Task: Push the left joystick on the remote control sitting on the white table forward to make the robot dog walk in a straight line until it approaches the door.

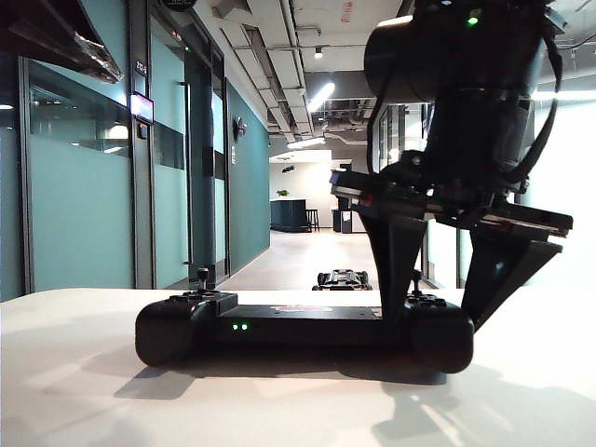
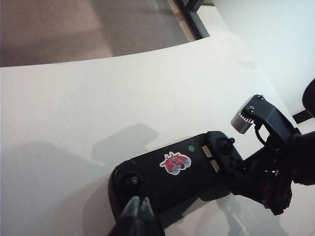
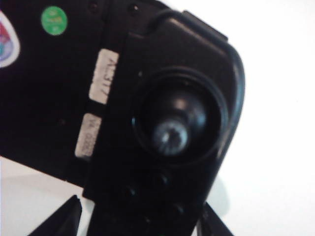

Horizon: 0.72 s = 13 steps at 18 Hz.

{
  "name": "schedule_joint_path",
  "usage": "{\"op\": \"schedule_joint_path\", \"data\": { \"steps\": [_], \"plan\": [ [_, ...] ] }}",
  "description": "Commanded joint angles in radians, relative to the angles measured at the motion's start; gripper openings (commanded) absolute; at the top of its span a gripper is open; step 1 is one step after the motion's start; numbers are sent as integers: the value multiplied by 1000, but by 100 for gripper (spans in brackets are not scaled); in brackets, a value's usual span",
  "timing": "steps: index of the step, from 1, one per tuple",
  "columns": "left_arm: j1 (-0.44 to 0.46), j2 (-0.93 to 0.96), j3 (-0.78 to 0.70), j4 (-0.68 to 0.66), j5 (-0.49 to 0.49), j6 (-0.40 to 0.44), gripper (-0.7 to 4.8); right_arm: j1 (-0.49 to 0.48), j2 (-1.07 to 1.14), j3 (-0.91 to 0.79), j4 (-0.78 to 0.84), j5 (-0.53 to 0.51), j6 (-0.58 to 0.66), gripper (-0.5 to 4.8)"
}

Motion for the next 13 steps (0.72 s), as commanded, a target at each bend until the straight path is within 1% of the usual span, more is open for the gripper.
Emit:
{"op": "schedule_joint_path", "data": {
  "steps": [1,4,13],
  "plan": [
    [-1,-2,5,5,6,0,-5,5,-4,3,2,10,-3,314],
    [-1,-2,5,5,6,0,-5,5,-4,2,-2,44,-3,314],
    [-1,-2,5,5,5,1,-5,5,-3,2,5,44,-3,314]
  ]
}}
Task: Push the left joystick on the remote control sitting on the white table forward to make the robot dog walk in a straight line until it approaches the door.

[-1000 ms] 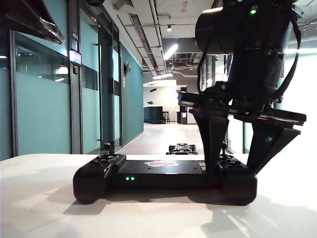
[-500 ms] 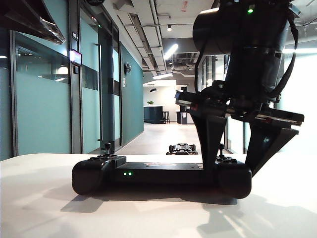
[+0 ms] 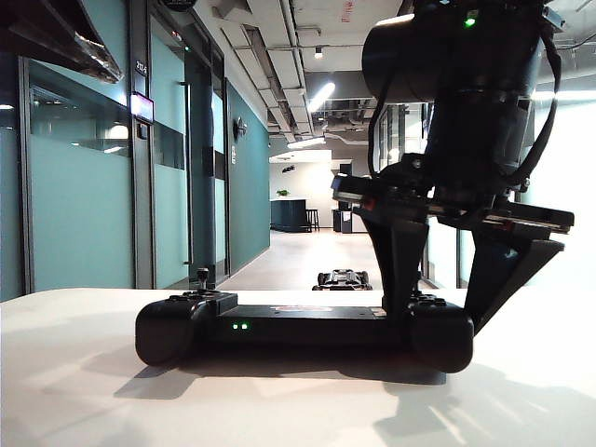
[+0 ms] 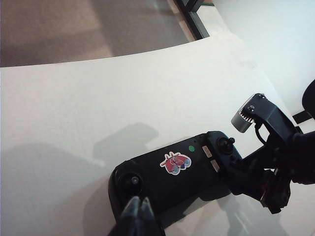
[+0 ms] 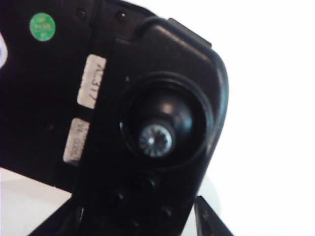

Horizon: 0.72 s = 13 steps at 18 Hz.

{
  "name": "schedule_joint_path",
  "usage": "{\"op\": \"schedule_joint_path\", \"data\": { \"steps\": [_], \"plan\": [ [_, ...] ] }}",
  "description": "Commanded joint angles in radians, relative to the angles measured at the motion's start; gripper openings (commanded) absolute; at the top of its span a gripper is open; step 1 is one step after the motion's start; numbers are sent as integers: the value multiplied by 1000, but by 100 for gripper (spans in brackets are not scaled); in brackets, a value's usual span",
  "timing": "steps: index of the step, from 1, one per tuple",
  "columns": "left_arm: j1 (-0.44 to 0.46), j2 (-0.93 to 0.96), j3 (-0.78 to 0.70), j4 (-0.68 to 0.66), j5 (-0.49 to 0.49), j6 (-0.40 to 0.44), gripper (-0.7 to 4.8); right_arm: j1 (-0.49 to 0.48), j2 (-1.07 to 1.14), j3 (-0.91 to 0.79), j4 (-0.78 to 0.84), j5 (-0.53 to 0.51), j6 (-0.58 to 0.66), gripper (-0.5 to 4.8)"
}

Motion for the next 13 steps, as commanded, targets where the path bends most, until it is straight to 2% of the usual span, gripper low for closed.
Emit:
{"op": "schedule_joint_path", "data": {
  "steps": [1,9,10,11,13],
  "plan": [
    [-1,-2,5,6,5,1,-5,6,3,2,16,4,-3,314],
    [-1,-2,4,5,5,1,-5,15,49,2,27,7,2,307],
    [-1,-2,4,5,5,1,-5,15,49,2,29,7,6,287],
    [-1,-2,5,5,5,1,-5,15,49,2,31,6,10,233],
    [-1,-2,5,6,5,4,-5,15,49,2,31,7,35,207]
  ]
}}
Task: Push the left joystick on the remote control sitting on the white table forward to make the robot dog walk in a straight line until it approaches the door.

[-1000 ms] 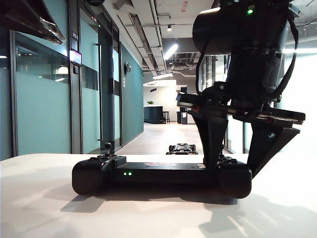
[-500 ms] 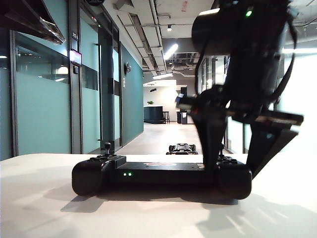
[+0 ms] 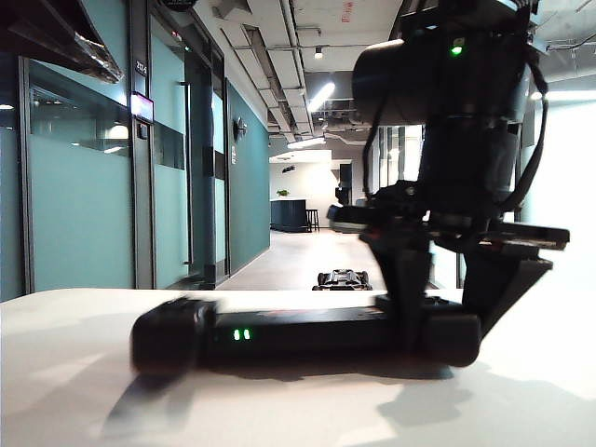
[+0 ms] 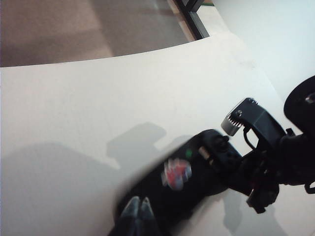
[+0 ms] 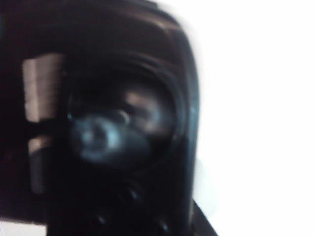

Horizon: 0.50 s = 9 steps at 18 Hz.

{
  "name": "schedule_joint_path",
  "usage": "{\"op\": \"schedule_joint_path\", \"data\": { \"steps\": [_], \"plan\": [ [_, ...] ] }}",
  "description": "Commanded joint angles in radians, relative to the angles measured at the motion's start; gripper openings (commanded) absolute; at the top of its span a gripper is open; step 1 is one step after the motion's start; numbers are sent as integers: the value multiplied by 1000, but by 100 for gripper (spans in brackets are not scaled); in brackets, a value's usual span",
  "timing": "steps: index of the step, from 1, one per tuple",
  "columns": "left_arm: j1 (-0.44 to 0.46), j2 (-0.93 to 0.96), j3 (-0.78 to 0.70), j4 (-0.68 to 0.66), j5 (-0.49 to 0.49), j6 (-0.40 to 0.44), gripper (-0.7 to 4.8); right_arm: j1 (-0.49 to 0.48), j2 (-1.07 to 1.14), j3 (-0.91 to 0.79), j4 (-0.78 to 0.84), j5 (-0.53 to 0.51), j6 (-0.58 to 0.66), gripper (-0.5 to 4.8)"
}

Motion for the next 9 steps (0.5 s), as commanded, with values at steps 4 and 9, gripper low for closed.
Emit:
{"op": "schedule_joint_path", "data": {
  "steps": [4,9],
  "plan": [
    [-1,-1,4,6,8,43,-5,4,-2,2,2,-15,131,156],
    [-2,43,0,10,76,183,-5,3,-2,2,-56,62,233,155]
  ]
}}
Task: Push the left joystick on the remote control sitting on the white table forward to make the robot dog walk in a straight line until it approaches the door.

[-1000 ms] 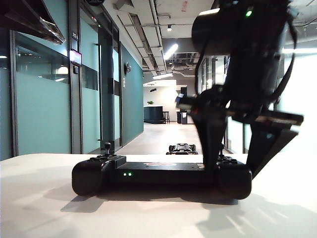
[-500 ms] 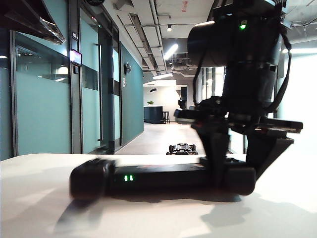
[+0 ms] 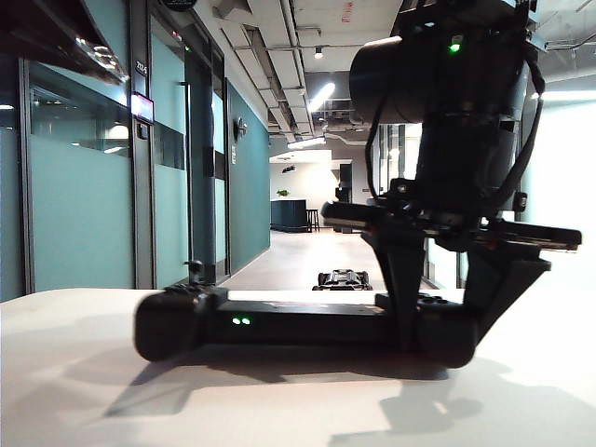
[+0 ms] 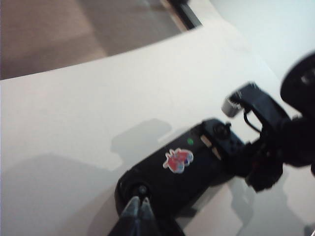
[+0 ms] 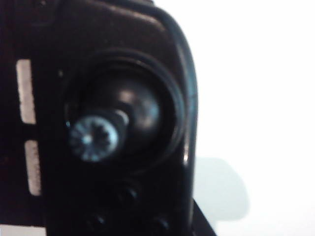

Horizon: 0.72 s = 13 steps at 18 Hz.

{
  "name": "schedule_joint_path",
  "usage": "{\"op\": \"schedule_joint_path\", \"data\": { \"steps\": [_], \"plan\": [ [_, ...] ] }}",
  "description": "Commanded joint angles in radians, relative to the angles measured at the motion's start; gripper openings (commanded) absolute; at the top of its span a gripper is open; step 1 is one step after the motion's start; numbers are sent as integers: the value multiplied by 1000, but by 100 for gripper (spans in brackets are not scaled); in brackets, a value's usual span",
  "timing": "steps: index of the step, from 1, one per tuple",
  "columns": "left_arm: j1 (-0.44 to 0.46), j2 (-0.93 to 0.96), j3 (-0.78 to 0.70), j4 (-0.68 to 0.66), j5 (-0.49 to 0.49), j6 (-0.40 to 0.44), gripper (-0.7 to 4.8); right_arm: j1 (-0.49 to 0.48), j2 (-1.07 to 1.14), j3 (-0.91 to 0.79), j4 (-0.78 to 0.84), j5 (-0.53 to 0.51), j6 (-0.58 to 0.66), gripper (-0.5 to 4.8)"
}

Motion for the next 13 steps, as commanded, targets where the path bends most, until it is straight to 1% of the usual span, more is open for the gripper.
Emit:
{"op": "schedule_joint_path", "data": {
  "steps": [1,3,4,5,7,10,13],
  "plan": [
    [-2,45,-3,15,49,76,-5,0,-2,1,-52,37,59,155],
    [-2,112,-3,24,83,171,-5,0,-2,1,-50,37,59,155],
    [-2,150,-10,51,122,208,-5,0,-2,1,-51,37,59,155],
    [-2,183,-21,84,153,224,-5,0,-2,1,-51,37,59,155],
    [-5,258,-66,189,219,227,-5,-1,-2,1,-47,37,60,155],
    [-5,320,-127,286,279,240,-5,-1,-2,1,-45,37,60,155],
    [-5,380,-156,344,296,253,-5,-1,-2,1,-43,37,60,155]
  ]
}}
